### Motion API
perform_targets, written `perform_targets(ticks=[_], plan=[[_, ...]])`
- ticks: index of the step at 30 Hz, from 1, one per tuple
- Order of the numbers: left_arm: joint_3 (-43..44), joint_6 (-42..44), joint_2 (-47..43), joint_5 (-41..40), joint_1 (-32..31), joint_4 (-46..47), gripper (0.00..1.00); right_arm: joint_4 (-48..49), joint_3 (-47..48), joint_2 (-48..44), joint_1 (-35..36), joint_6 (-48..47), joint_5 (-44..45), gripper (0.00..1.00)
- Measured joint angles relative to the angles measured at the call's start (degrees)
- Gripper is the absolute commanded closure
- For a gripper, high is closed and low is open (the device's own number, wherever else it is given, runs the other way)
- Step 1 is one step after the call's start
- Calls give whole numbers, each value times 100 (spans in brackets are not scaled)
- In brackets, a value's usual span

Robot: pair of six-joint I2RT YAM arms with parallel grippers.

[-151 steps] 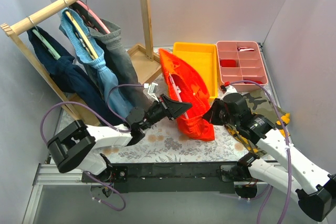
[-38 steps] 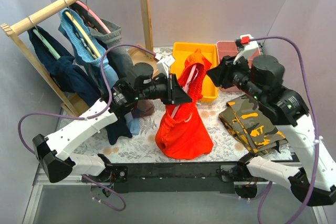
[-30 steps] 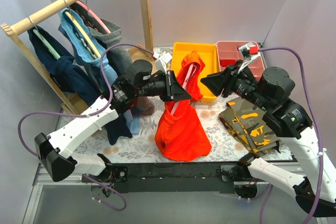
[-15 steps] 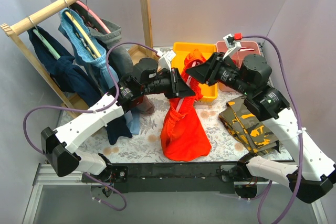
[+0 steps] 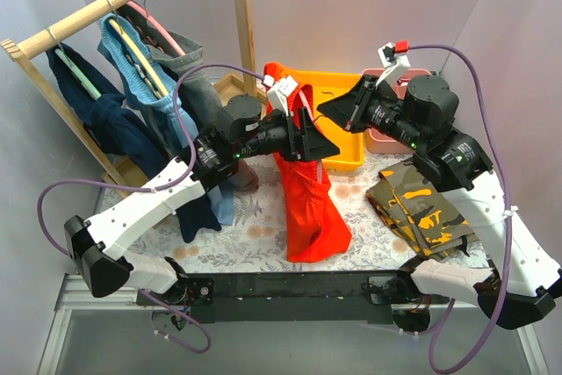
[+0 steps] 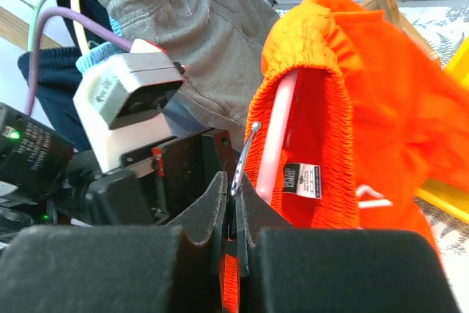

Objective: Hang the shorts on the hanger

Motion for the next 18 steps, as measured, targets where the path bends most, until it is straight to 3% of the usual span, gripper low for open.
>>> perform_targets(ticks=[6,12,18], plan=[[70,317,-326,225,-17,-184,34,-507,555,229,11,-461,66,99],[70,584,-951,334,-17,-658,41,-925,1099,566,11,-802,302,99],[-319,581,-1414,-269,-496,-866,37,-1161,1580,918,11,-944,470,99]])
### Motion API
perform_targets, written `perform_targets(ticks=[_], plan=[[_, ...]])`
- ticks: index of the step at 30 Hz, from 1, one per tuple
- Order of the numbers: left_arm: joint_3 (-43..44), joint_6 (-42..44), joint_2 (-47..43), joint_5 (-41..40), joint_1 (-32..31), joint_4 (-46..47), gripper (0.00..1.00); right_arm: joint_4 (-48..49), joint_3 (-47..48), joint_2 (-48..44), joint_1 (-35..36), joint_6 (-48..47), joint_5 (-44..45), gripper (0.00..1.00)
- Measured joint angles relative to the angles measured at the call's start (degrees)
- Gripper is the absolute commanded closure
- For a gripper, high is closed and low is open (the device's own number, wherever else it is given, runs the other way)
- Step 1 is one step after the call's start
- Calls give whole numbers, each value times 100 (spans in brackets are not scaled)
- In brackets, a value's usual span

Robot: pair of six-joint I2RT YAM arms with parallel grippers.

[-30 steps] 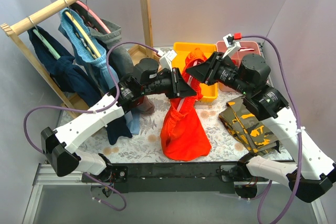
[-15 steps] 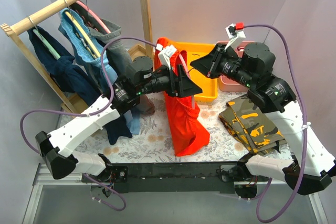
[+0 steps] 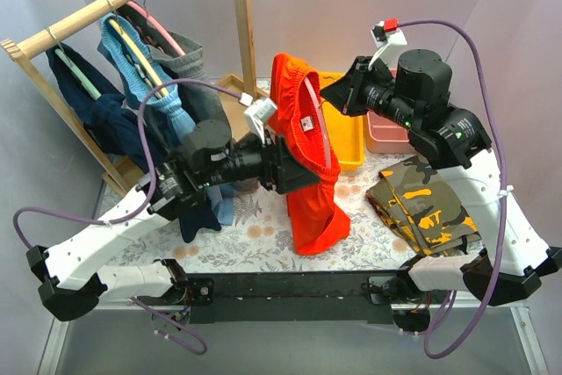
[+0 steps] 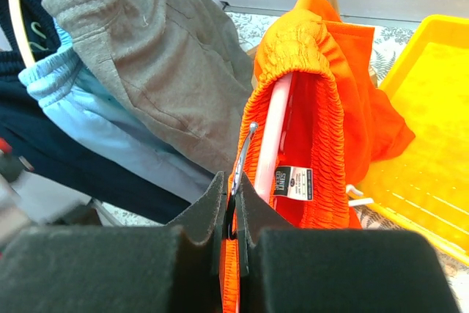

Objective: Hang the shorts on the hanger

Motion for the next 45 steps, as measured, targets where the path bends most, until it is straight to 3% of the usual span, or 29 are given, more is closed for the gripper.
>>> perform_targets(ticks=[5,11,20,29,33,37,38,40,45], plan=[[-459,-87,203,-841,-671,101,35,-157,212,109,0,-50,68,99],[-605,-116,680,-1779,-1047,608,35,-243,369,153,2,-46,103,99],[-595,203,894,-2588,-1165,1598,46,-249,372,155,0,-48,125,99],[-590,400,1384,-2896,-1174,1985,43,-304,376,175,-28,-109,120,99],[-1064,402,1217,-2791,-1172,2669,51,-308,380,181,-28,-101,81,99],[-1508,387,1132,-2697,-1167,3449,74,-306,380,181,-28,-74,37,99],[-1552,376,1132,-2684,-1167,3576,87,-306,380,181,-28,-68,33,99],[-1631,352,1132,-2660,-1172,3866,100,-273,380,181,-28,-61,35,99],[-1764,199,1143,-2767,-1130,4304,100,-85,424,138,-37,-72,52,98]])
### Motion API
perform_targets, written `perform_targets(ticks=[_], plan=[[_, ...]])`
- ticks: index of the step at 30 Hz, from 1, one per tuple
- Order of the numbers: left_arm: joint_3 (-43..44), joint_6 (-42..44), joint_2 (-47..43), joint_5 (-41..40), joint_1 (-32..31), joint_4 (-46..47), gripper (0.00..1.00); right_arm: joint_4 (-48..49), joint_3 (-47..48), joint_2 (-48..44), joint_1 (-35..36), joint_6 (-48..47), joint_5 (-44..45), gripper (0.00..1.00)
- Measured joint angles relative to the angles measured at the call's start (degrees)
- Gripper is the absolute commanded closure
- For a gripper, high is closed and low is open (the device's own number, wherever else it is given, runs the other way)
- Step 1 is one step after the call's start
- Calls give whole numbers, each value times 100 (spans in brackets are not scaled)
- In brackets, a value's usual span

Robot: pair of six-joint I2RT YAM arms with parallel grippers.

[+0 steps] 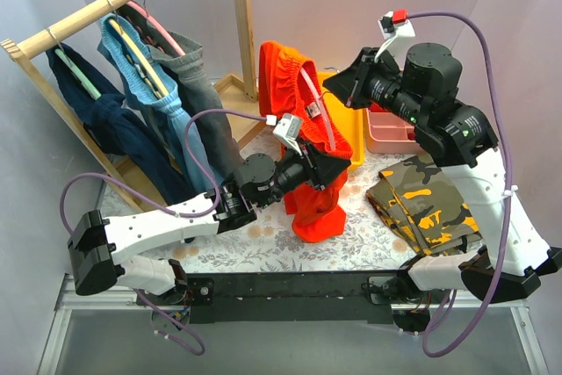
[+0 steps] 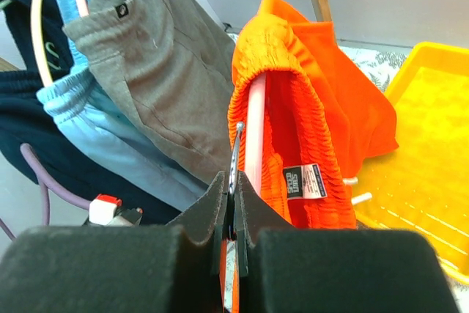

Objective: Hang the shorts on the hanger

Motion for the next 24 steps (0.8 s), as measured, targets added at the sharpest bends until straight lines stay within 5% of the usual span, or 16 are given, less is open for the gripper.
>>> perform_targets(ticks=[5,8,13,24], plan=[[7,-61,74,-81,-44,315,100,118,-48,-140,7,2,26,49],[170,-195,282,-245,-37,485,100,155,-68,-291,17,-11,50,33],[516,-323,588,-680,-33,612,100,245,-162,-616,17,-184,122,15],[2448,-249,1368,-1427,299,262,100,417,-1064,-1464,17,-267,977,1]])
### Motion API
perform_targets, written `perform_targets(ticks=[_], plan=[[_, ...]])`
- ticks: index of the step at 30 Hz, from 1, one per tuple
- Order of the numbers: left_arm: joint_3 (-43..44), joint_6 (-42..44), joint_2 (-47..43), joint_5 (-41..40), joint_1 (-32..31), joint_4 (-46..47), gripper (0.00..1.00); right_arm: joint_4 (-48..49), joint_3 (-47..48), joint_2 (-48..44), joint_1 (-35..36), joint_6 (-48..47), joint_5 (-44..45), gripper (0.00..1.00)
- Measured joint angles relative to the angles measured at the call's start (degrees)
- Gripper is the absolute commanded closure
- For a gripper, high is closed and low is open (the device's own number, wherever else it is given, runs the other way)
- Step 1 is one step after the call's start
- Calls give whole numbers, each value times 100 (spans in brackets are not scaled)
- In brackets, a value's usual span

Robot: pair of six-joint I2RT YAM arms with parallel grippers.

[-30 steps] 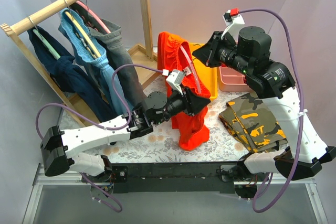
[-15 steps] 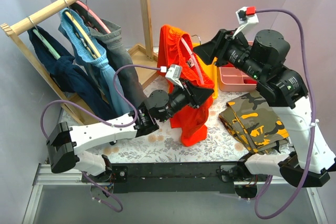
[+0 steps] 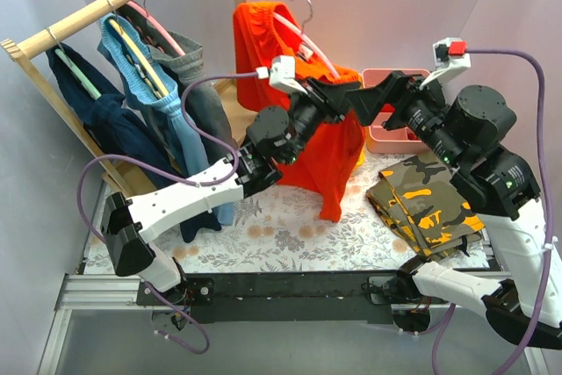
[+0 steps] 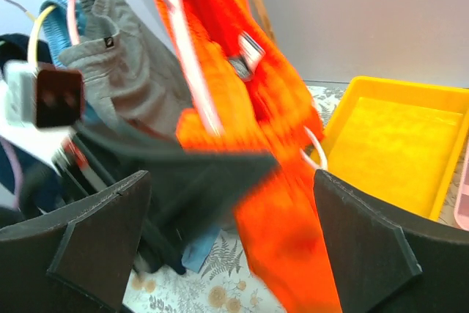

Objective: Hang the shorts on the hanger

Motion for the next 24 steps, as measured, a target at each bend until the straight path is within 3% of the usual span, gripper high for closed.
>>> perform_targets(ticks=[6,24], plan=[[564,-155,175,59,732,-258,100,136,-376,-337,0,98,243,2],[2522,-957,1130,807,2308,-1445,100,302,-688,-35,0,275,101,2]])
